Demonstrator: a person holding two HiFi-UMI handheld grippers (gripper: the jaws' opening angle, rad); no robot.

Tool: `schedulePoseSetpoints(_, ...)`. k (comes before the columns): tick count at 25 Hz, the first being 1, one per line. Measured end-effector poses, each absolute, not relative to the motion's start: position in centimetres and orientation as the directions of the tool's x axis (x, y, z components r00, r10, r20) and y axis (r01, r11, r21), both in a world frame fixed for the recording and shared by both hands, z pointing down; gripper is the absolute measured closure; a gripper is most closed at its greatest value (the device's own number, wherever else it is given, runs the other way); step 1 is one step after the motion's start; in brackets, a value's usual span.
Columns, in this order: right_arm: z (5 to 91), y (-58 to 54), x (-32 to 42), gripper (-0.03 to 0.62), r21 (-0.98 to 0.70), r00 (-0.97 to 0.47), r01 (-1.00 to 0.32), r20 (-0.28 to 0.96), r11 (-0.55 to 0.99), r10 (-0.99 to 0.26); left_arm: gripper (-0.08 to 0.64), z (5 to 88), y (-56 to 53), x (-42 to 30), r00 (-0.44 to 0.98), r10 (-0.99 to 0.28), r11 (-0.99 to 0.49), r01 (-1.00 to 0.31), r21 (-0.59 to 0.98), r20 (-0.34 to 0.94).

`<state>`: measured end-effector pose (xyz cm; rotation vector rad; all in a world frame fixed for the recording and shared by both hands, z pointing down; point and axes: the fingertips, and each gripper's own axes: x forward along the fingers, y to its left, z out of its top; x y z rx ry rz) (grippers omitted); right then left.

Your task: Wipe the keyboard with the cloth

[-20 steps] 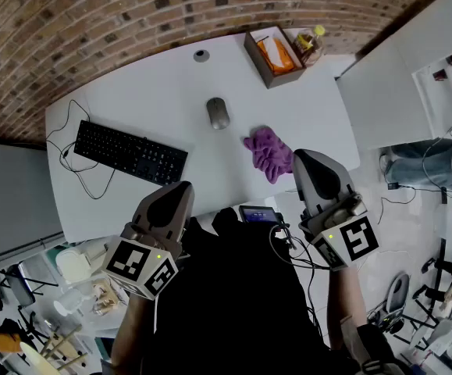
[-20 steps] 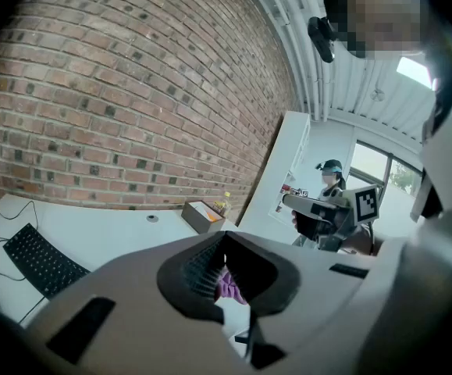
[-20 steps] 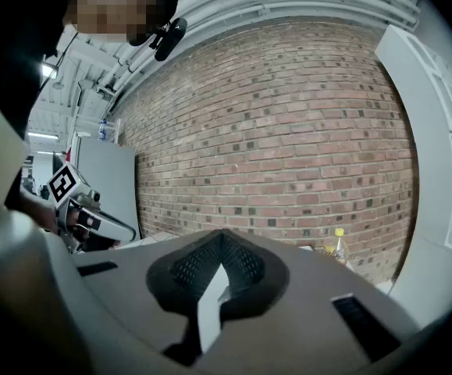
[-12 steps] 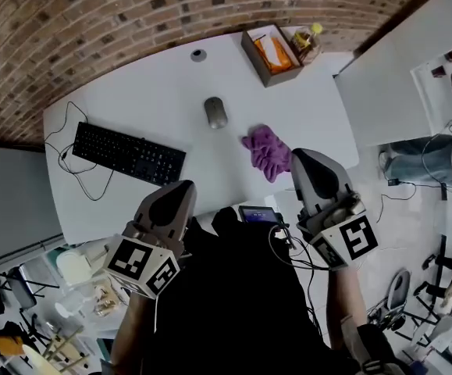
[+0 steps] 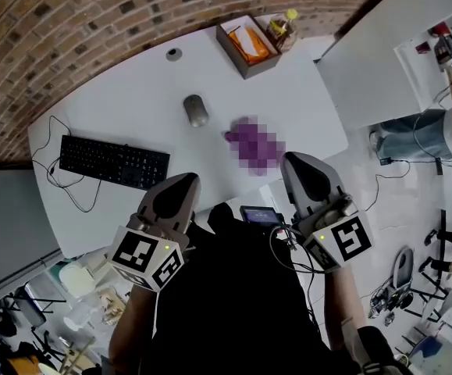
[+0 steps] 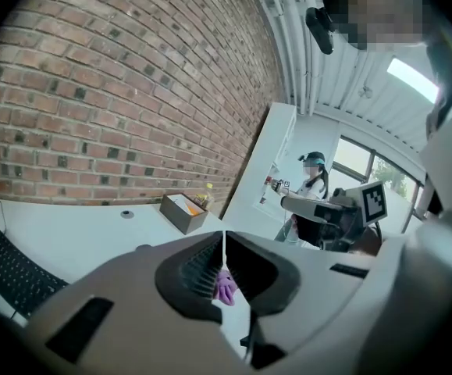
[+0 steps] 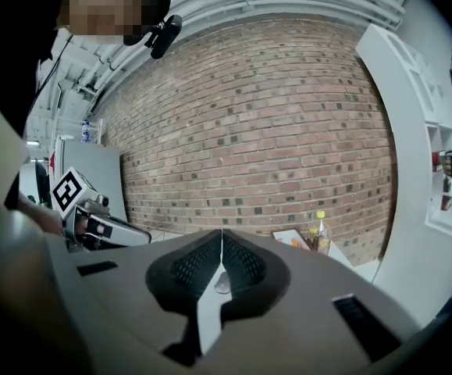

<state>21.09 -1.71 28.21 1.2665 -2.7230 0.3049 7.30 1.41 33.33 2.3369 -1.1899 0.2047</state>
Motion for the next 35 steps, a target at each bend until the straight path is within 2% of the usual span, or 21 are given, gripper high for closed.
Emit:
schedulePoseSetpoints(4, 29.4, -0.7, 22.6, 0.572, -0.133, -0.599, -0.799, 0.252, 0.586, -0.760, 0.544, 33.8, 0.8, 9.4, 0.654, -0.673, -0.538, -0.753, 0.379, 0.345)
schedulePoseSetpoints(22, 30.8, 4.1, 26.7, 0.572, -0.175, -0.437, -0.899, 0.315, 0.401, -0.843, 0.540, 37.0, 0.2, 16.3, 0.798, -0.482, -0.688, -0.600, 0.408, 0.360)
schedulePoseSetpoints(35, 31.7, 5.3, 27.9, 0.572, -0.146, -0.361, -0.932, 0.355, 0.331, -0.862, 0.438, 41.2, -0.6, 19.1, 0.828, -0.377, -0.752, -0.535, 0.385, 0.415)
